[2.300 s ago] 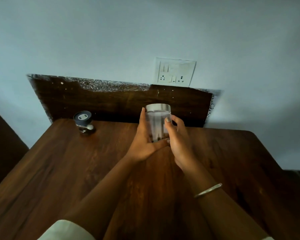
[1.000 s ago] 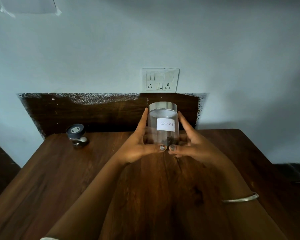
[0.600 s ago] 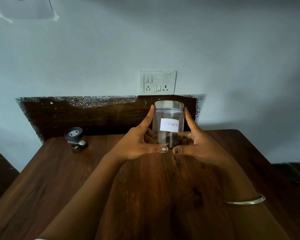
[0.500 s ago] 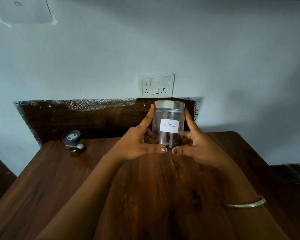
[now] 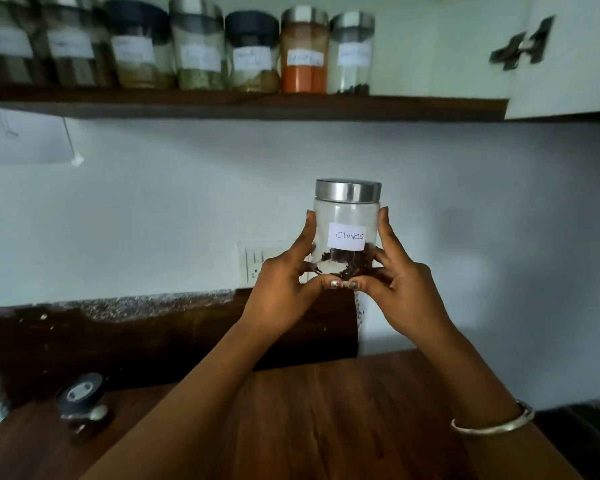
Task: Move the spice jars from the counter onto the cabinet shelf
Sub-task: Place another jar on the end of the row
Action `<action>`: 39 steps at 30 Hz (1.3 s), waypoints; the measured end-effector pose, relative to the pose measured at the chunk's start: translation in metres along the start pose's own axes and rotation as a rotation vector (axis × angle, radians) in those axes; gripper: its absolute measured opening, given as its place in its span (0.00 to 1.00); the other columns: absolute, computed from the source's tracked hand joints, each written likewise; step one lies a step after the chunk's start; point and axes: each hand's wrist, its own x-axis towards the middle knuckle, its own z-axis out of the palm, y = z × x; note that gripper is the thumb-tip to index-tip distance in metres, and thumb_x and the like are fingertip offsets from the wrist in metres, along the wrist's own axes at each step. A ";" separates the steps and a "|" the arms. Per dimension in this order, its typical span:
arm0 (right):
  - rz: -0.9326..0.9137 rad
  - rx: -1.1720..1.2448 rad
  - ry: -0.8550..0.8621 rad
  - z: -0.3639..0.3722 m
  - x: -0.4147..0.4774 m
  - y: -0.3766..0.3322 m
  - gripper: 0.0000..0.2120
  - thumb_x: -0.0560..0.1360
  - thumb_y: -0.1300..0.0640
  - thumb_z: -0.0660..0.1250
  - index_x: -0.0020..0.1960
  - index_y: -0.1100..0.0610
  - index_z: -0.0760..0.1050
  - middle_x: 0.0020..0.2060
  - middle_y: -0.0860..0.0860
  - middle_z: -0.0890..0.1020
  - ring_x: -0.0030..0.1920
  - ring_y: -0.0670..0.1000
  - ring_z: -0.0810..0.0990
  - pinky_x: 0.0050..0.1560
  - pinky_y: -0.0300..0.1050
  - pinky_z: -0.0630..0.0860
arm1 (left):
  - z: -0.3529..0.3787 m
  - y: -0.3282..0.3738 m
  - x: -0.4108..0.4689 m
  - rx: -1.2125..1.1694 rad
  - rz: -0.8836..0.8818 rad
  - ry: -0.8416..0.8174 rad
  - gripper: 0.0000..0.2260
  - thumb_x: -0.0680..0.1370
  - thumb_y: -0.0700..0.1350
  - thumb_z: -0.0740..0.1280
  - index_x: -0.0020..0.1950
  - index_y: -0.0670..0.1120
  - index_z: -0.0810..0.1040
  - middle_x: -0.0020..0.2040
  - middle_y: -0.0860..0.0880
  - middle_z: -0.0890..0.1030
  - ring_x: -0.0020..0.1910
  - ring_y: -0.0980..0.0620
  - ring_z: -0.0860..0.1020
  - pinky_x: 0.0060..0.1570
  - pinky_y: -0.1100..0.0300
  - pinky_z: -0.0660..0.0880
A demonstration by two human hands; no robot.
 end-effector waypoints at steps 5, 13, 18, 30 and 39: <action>-0.089 -0.081 0.138 -0.034 0.047 0.011 0.46 0.72 0.55 0.71 0.70 0.38 0.38 0.67 0.47 0.74 0.59 0.51 0.80 0.61 0.40 0.71 | 0.019 0.020 0.060 -0.030 0.107 0.115 0.41 0.73 0.47 0.70 0.73 0.54 0.42 0.65 0.53 0.75 0.62 0.54 0.76 0.54 0.75 0.66; -0.220 -0.172 0.349 -0.089 0.135 0.030 0.47 0.72 0.51 0.70 0.68 0.34 0.34 0.62 0.50 0.79 0.59 0.53 0.80 0.60 0.47 0.75 | 0.042 0.050 0.163 -0.124 0.258 0.305 0.33 0.72 0.43 0.71 0.74 0.52 0.60 0.60 0.59 0.75 0.60 0.59 0.76 0.59 0.68 0.73; -0.277 -0.134 0.366 -0.112 0.187 0.038 0.47 0.73 0.52 0.69 0.70 0.36 0.33 0.67 0.50 0.74 0.63 0.54 0.77 0.61 0.49 0.73 | 0.050 0.061 0.220 -0.067 0.309 0.389 0.33 0.72 0.44 0.72 0.74 0.50 0.61 0.63 0.47 0.79 0.61 0.49 0.78 0.61 0.52 0.75; -0.215 -0.168 0.276 -0.133 0.257 0.060 0.42 0.75 0.52 0.67 0.76 0.45 0.41 0.67 0.52 0.74 0.63 0.55 0.77 0.63 0.46 0.71 | 0.061 0.055 0.293 0.185 0.316 0.461 0.29 0.73 0.49 0.71 0.71 0.44 0.68 0.58 0.45 0.81 0.52 0.50 0.81 0.53 0.51 0.79; -0.156 -0.387 0.364 -0.124 0.269 0.063 0.28 0.78 0.45 0.60 0.74 0.52 0.60 0.64 0.54 0.77 0.61 0.55 0.77 0.58 0.47 0.74 | 0.068 0.058 0.302 0.295 0.247 0.599 0.19 0.75 0.53 0.68 0.61 0.43 0.76 0.52 0.44 0.80 0.50 0.48 0.79 0.47 0.58 0.75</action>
